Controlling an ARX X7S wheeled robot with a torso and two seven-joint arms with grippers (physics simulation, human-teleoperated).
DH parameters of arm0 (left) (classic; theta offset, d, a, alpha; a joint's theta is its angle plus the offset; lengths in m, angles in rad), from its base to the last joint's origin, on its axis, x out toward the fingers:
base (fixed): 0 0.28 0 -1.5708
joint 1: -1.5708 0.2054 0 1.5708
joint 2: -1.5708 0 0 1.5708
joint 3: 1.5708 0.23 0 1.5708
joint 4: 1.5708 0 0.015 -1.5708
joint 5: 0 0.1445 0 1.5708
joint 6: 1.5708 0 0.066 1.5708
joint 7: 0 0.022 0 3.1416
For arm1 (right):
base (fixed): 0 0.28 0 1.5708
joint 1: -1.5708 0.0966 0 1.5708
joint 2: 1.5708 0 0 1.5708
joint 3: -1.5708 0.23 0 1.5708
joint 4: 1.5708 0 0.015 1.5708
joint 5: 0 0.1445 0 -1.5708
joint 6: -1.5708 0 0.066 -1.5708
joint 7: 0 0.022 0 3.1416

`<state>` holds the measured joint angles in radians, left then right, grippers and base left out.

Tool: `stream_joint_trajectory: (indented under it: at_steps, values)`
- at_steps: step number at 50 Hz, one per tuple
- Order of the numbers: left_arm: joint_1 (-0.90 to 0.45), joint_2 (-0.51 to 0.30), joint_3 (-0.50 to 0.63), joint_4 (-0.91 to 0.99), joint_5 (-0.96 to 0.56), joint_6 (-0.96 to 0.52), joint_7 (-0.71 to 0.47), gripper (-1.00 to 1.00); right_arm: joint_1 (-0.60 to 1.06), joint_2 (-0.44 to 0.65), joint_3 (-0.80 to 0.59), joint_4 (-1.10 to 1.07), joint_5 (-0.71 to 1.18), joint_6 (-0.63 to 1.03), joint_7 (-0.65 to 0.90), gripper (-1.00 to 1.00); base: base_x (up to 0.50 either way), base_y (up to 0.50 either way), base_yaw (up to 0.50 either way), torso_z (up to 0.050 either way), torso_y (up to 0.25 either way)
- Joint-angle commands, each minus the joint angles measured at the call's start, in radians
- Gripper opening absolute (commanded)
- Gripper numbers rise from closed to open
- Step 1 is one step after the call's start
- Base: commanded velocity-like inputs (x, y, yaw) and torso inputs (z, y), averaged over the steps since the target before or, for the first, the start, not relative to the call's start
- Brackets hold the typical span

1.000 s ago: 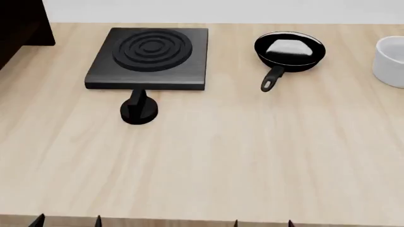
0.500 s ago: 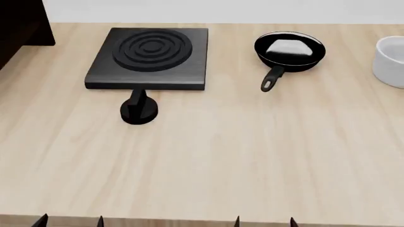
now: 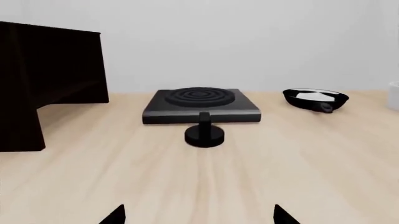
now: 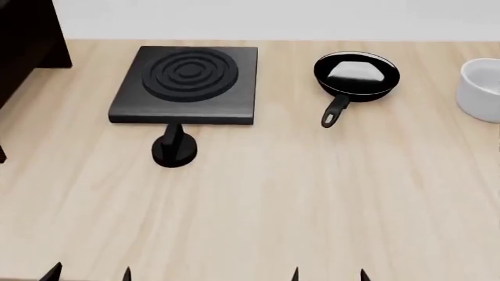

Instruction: Put the frying pan on the cabinet shelf.

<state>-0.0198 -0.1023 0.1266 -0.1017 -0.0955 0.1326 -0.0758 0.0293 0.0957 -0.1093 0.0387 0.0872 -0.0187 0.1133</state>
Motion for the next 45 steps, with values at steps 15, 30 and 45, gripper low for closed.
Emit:
stream_joint_trajectory:
  at_steps: [15,30,45]
  values:
    - [0.006,-0.024,0.03,0.074,-0.022,-0.062,-0.035,1.0,0.037,0.017,-0.023,0.156,0.027,-0.12,0.006,1.0,0.0,0.0,0.0,0.05,0.019]
    - [0.008,-0.032,0.036,0.091,-0.039,-0.077,-0.055,1.0,0.007,0.031,-0.034,0.034,0.044,-0.042,0.036,1.0,0.0,0.0,0.0,0.029,0.011]
    - [-0.002,-0.039,0.045,0.059,-0.051,-0.057,-0.062,1.0,0.001,0.045,-0.054,0.003,0.041,-0.021,0.053,1.0,0.24,0.13,0.0,0.0,0.0]
